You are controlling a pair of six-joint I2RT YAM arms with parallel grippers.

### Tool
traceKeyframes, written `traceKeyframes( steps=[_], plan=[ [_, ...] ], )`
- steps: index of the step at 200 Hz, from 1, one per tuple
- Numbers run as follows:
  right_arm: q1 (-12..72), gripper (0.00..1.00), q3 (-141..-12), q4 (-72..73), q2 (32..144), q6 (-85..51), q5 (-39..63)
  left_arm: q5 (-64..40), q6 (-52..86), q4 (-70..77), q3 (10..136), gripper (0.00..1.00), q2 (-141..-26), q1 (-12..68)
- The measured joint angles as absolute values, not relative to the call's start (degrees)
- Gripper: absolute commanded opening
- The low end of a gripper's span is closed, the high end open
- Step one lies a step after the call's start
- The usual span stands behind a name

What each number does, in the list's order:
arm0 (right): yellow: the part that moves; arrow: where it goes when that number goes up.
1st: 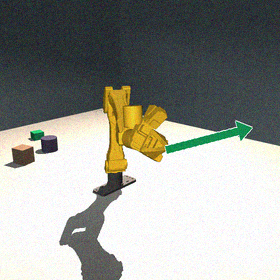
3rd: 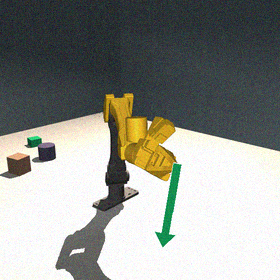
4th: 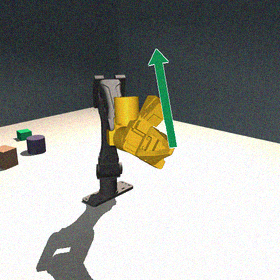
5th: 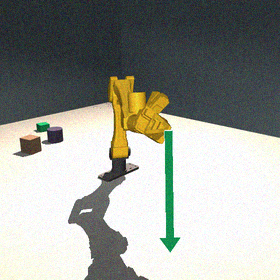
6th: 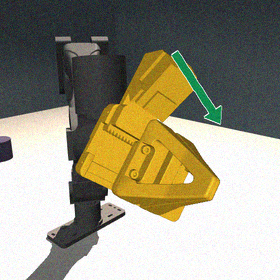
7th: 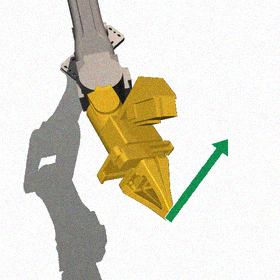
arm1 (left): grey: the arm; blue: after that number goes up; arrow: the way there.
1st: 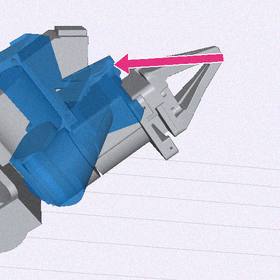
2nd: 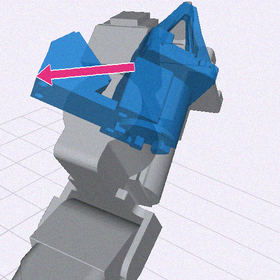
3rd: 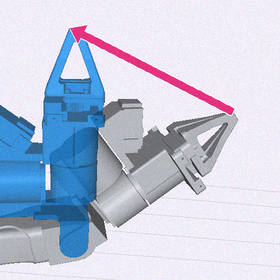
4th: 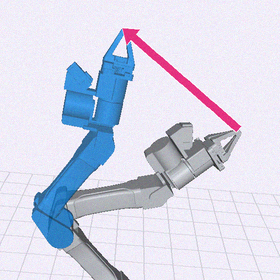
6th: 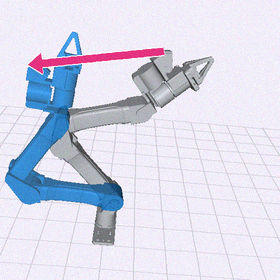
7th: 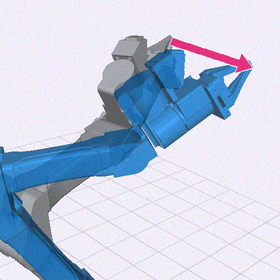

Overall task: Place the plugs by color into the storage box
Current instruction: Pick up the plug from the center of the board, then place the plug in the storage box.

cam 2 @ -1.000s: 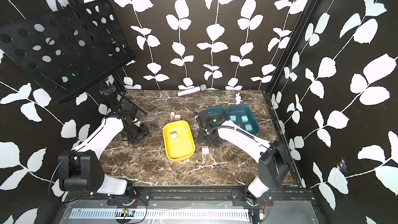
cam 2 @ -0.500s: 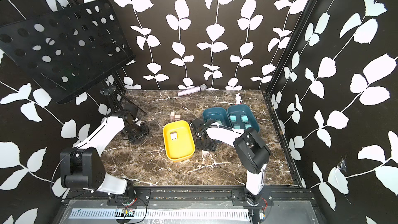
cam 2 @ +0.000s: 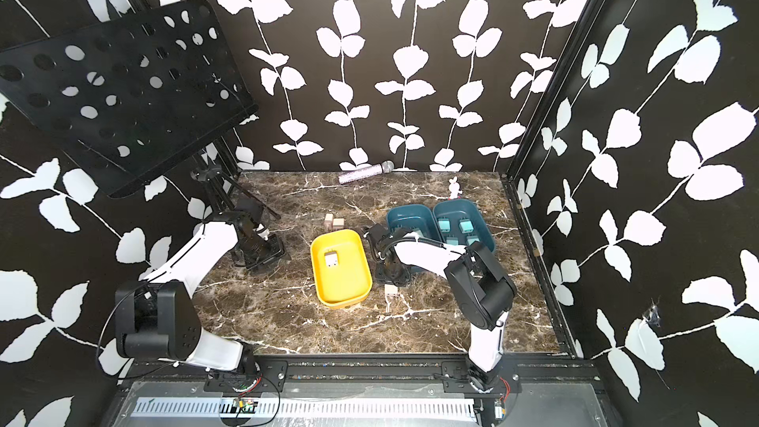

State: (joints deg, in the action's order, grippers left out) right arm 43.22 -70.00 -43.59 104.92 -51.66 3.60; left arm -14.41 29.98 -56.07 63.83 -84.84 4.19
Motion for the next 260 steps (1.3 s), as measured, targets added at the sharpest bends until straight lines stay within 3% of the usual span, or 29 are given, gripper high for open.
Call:
traceKeyframes(
  steps=[50, 97, 140, 173, 214, 260],
  plan=[
    [43.77, 0.35, -72.79, -49.17, 102.04, -51.64, 3.29, -14.57, 29.98, -55.55, 63.83, 0.64, -85.23, 4.19],
    [46.65, 0.35, -88.58, -55.61, 102.63, -50.85, 2.13, -14.57, 30.0, -55.35, 63.83, 0.64, -85.23, 4.19],
    [49.12, 0.35, -112.71, -59.72, 115.74, -47.94, 2.72, -14.57, 30.02, -55.37, 63.83, 0.64, -85.23, 4.19],
    [49.43, 0.35, -123.92, -62.24, 127.81, -45.41, 2.92, -14.52, 29.98, -55.4, 63.81, 0.64, -85.17, 4.19],
    [48.95, 0.36, -131.35, -64.73, 137.49, -42.3, 2.98, -14.44, 29.95, -55.53, 63.81, 0.64, -84.38, 4.19],
    [48.29, 0.36, -132.03, -65.56, 140.27, -40.47, 1.85, -14.39, 29.95, -55.86, 63.79, 0.64, -84.2, 4.19]
  ],
)
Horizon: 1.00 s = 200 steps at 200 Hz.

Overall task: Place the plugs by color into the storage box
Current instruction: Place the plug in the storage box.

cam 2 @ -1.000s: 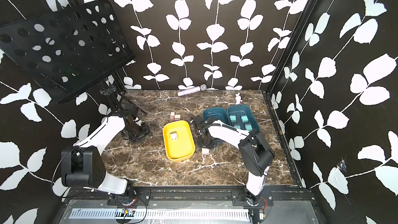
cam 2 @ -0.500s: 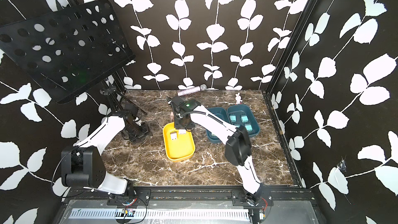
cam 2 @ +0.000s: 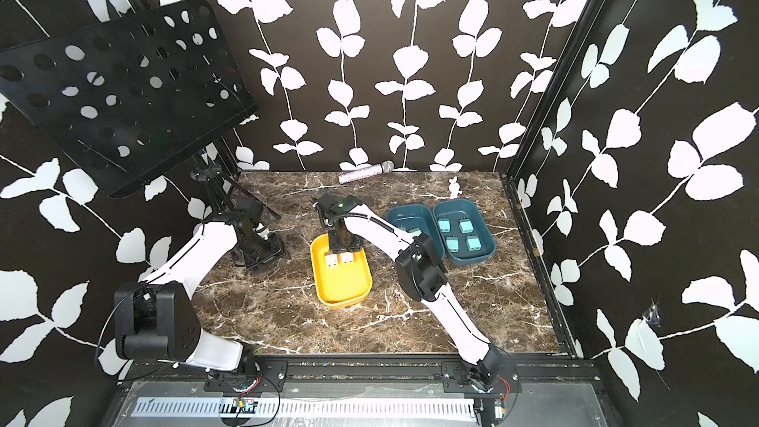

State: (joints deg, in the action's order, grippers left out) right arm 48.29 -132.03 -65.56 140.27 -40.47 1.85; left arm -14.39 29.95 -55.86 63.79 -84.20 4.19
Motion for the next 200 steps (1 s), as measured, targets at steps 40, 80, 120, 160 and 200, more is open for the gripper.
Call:
traceKeyframes(
  steps=[40, 80, 120, 160, 200],
  plan=[
    [47.83, 0.39, -132.03, -65.47, 140.59, -39.81, 0.62, -14.35, 29.95, -55.86, 63.79, 0.64, -84.2, 4.19],
    [47.68, 0.39, -132.03, -65.23, 141.82, -39.33, 0.43, -14.35, 29.95, -55.86, 63.79, 0.64, -84.2, 4.19],
    [47.68, 0.41, -132.0, -64.97, 142.91, -39.13, 0.47, -14.35, 29.95, -55.86, 63.79, 0.64, -84.2, 4.19],
    [47.68, 0.41, -131.83, -64.77, 142.91, -38.98, 0.47, -14.35, 29.93, -55.86, 63.79, 0.64, -84.2, 4.19],
    [47.68, 0.44, -131.39, -64.31, 142.91, -38.96, 0.54, -14.35, 29.93, -55.86, 63.79, 0.64, -84.2, 4.19]
  ],
)
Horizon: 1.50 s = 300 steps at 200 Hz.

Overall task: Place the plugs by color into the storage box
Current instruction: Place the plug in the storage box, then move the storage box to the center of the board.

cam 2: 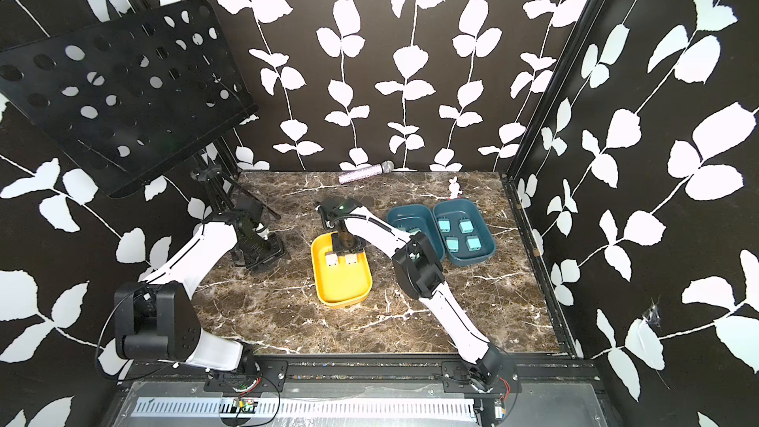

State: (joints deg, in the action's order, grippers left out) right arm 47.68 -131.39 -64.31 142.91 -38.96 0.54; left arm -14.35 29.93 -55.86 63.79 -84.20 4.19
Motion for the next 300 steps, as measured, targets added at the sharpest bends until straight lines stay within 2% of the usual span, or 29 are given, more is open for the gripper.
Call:
traceKeyframes(
  steps=[21, 35, 101, 123, 151, 178, 207, 253, 300],
  plan=[
    [47.72, 0.64, -130.8, -63.46, 142.89, -38.83, 0.67, -14.35, 29.93, -55.83, 63.79, 0.64, -84.2, 4.19],
    [47.81, 0.7, -129.8, -63.31, 142.89, -38.85, 0.78, -14.33, 29.93, -55.83, 63.79, 0.64, -84.2, 4.19],
    [47.22, 0.71, -129.14, -63.64, 139.5, -38.81, 1.69, -14.04, 29.39, -55.94, 64.95, 0.64, -85.67, 4.19],
    [46.72, 0.71, -128.01, -63.48, 133.53, -39.03, 1.65, -14.02, 29.32, -55.75, 66.5, 0.64, -87.0, 4.19],
    [46.5, 0.71, -118.91, -62.08, 121.03, -40.07, 1.21, -14.09, 29.34, -55.37, 67.05, 0.64, -87.74, 4.19],
    [46.37, 0.65, -105.23, -58.83, 112.09, -42.17, 1.43, -14.13, 29.34, -55.33, 67.16, 0.64, -88.18, 4.19],
    [46.41, 0.54, -93.86, -55.4, 111.5, -44.25, 3.03, -14.13, 29.34, -55.33, 67.18, 0.64, -88.25, 4.19],
    [47.44, 0.42, -88.99, -51.48, 112.57, -46.39, 5.41, -14.13, 29.34, -55.33, 67.46, 0.64, -88.49, 4.19],
    [49.06, 0.41, -76.31, -47.44, 108.62, -49.74, 6.02, -14.04, 28.91, -55.4, 69.38, 0.65, -89.41, 4.49]
  ],
)
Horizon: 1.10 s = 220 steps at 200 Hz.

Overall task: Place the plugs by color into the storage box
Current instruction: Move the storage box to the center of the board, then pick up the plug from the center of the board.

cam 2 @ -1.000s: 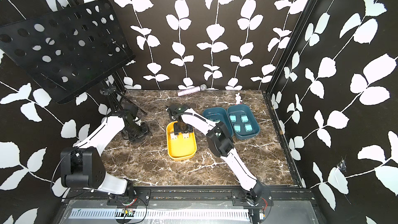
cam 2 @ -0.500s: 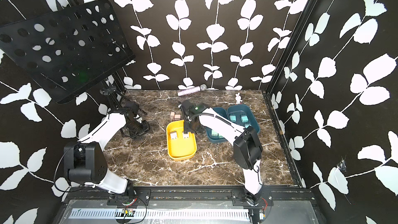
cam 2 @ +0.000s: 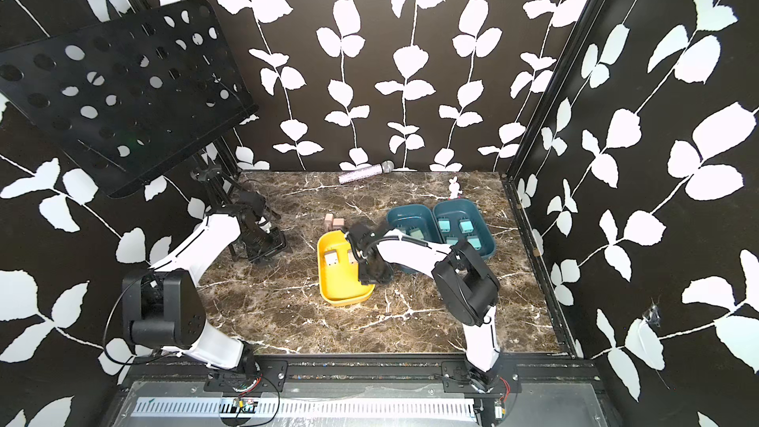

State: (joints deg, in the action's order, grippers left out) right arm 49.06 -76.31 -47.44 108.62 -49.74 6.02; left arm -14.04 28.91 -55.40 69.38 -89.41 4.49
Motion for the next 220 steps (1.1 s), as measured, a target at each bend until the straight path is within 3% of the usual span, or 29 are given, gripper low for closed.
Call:
traceKeyframes(
  steps=[41, 74, 109, 152, 220],
  plan=[
    [50.28, 0.42, -66.43, -48.69, 99.0, -52.12, 5.08, -13.56, 28.38, -55.37, 78.94, 0.69, -96.79, 7.55],
    [50.63, 0.62, -65.76, -49.5, 94.28, -53.89, 3.99, -13.02, 27.49, -55.96, 93.47, 0.79, -109.03, 12.05],
    [50.63, 0.67, -66.04, -50.17, 92.05, -55.46, 2.42, -12.38, 27.27, -57.65, 110.48, 0.8, -123.28, 15.2],
    [50.63, 0.68, -66.06, -50.7, 89.23, -56.73, 1.63, -10.94, 26.06, -59.99, 122.08, 0.77, -133.14, 17.1],
    [50.87, 0.68, -66.06, -50.61, 89.01, -57.49, 1.5, -6.28, 22.37, -61.58, 123.66, 0.64, -136.4, 17.5]
  ],
)
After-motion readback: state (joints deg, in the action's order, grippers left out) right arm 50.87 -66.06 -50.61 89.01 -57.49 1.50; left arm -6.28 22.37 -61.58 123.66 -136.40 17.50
